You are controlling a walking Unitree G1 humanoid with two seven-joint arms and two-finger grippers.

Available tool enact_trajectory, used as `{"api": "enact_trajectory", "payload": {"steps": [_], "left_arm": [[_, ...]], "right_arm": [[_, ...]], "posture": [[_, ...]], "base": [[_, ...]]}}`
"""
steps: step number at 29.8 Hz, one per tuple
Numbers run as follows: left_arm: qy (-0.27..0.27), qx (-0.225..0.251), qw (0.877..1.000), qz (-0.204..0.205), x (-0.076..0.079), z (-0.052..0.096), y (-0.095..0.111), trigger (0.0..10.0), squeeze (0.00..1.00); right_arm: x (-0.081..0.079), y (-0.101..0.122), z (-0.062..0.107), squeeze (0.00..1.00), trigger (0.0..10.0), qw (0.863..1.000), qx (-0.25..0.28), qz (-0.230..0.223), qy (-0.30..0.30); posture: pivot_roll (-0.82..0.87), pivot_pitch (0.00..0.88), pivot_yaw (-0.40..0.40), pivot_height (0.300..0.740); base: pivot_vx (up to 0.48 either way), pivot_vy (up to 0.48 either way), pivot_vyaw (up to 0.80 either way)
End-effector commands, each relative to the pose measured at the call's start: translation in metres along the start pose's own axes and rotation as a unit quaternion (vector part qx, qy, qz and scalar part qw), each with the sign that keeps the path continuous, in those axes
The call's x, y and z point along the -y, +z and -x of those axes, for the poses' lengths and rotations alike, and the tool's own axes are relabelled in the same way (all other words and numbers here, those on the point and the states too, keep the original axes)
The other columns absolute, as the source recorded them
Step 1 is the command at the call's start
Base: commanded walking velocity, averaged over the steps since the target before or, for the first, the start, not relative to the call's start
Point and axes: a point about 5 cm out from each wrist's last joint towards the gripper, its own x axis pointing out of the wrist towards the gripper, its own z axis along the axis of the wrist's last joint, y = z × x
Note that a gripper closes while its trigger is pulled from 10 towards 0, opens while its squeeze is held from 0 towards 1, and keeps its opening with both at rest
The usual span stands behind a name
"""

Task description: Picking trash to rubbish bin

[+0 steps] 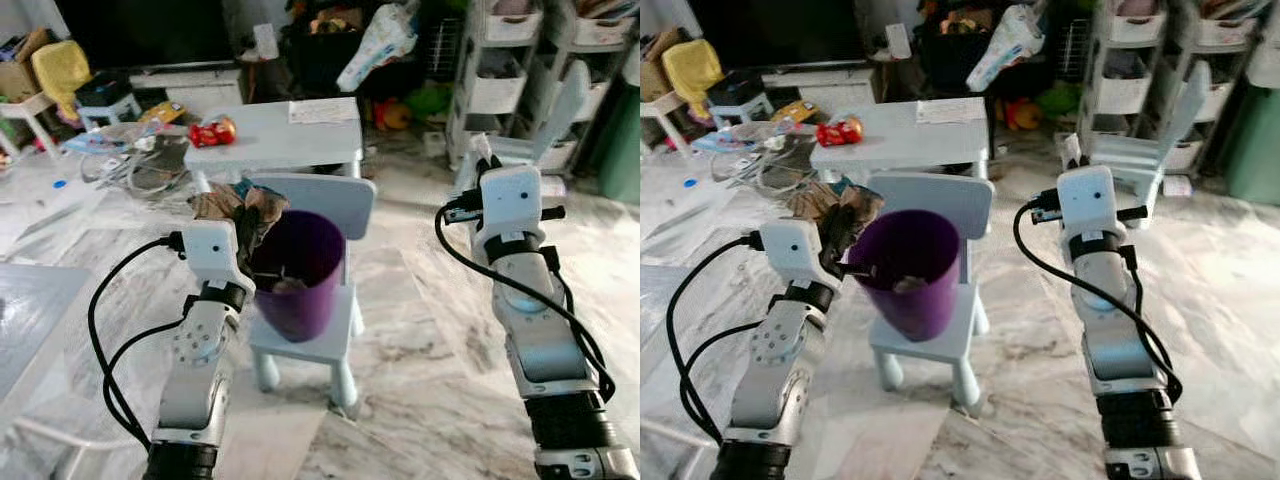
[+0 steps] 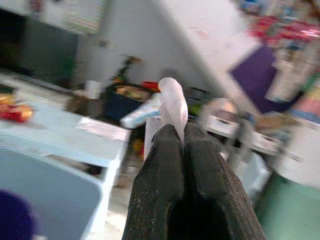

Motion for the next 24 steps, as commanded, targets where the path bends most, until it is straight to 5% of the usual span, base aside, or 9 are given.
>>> {"api": "enact_trajectory", "payload": {"steps": [1, 5, 15, 24], "left_arm": [[0.006, -0.005, 1.0, -0.005, -0.004, -0.0007, -0.0009, 0.0, 0.0], [0.006, -0.005, 1.0, -0.005, -0.0038, -0.001, -0.001, 0.0, 0.0], [0.007, -0.005, 1.0, -0.002, -0.0037, -0.0009, -0.0014, 0.0, 0.0], [-0.018, -0.022, 1.0, 0.011, 0.0046, 0.0013, -0.0101, 0.0, 0.0]], "right_arm": [[0.0001, 0.0083, -0.0019, 0.0, 10.0, 1.0, 0.018, 0.002, 0.003], [0.0001, 0.0081, -0.0017, 0.0, 10.0, 1.0, 0.017, 0.002, 0.004], [-0.0015, 0.0072, -0.0012, 0.0, 10.0, 1.0, 0.015, -0.007, 0.009], [-0.006, 0.0033, -0.0015, 0.0, 10.0, 1.0, 0.006, -0.013, 0.02]], "posture": [[-0.05, 0.062, 0.045, 0.74], [-0.05, 0.062, 0.045, 0.74], [-0.05, 0.062, 0.044, 0.74], [-0.04, 0.058, 0.042, 0.74]], "base": [[0.48, 0.0, 0.77], [0.48, 0.0, 0.74], [0.472, 0.0, 0.0], [0.0, 0.0, 0.0]]}}
